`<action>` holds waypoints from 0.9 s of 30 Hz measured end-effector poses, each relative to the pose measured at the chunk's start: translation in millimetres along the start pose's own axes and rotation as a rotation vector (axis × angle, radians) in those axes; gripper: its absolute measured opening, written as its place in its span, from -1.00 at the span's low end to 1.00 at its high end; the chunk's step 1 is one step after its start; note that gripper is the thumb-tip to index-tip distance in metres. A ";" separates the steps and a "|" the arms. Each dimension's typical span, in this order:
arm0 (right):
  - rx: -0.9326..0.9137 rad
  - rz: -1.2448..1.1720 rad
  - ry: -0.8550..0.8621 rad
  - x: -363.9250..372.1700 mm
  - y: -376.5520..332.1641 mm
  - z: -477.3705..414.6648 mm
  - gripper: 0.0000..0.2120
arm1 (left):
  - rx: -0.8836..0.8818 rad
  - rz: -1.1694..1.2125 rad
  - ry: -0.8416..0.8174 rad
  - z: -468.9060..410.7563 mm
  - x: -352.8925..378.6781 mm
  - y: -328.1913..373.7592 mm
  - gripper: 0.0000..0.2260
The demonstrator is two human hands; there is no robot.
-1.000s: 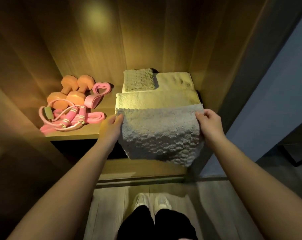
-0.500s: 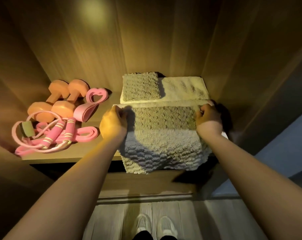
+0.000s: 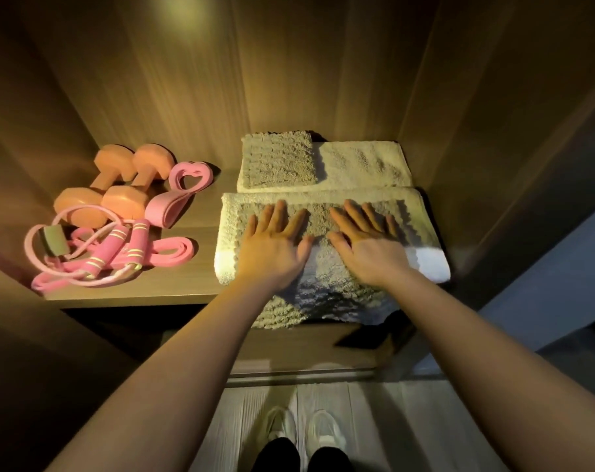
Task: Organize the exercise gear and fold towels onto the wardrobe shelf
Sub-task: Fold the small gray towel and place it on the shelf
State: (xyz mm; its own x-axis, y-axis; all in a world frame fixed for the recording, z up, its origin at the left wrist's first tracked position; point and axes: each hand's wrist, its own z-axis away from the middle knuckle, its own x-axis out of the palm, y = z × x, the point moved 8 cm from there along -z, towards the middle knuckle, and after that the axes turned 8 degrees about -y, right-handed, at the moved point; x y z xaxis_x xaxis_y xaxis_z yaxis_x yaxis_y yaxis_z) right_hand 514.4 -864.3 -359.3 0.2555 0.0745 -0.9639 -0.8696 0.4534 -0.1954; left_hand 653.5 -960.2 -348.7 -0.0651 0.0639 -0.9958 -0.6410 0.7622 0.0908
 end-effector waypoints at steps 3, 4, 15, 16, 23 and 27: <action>0.068 0.011 -0.011 0.8 18.2 4.9 -0.45 | -0.086 -0.013 -0.025 5.2 2.3 -20.4 -0.35; 0.104 0.019 -0.011 0.6 29.9 7.8 -0.44 | -0.112 -0.010 -0.029 7.5 2.0 -27.7 -0.35; 0.088 -0.482 0.495 10.3 75.5 118.8 -0.64 | -0.335 0.615 0.357 109.2 -5.9 -61.5 -0.62; 0.097 -0.503 0.582 16.9 76.7 132.1 -0.70 | -0.405 0.691 0.417 126.6 2.3 -65.1 -0.70; 0.331 -1.020 0.439 66.1 88.3 117.5 -0.66 | -0.557 1.080 0.253 134.3 60.7 -64.0 -0.73; 0.351 -1.121 0.354 76.3 89.4 103.8 -0.70 | -0.520 1.034 0.097 124.6 76.7 -57.5 -0.72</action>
State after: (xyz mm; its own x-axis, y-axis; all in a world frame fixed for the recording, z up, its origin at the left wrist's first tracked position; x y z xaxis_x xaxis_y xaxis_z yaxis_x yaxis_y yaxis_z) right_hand 500.0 -725.9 -431.6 0.6130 -0.7310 -0.2998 -0.0672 0.3299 -0.9416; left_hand 780.7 -918.9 -431.3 -0.7850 0.4346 -0.4415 -0.4829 0.0172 0.8755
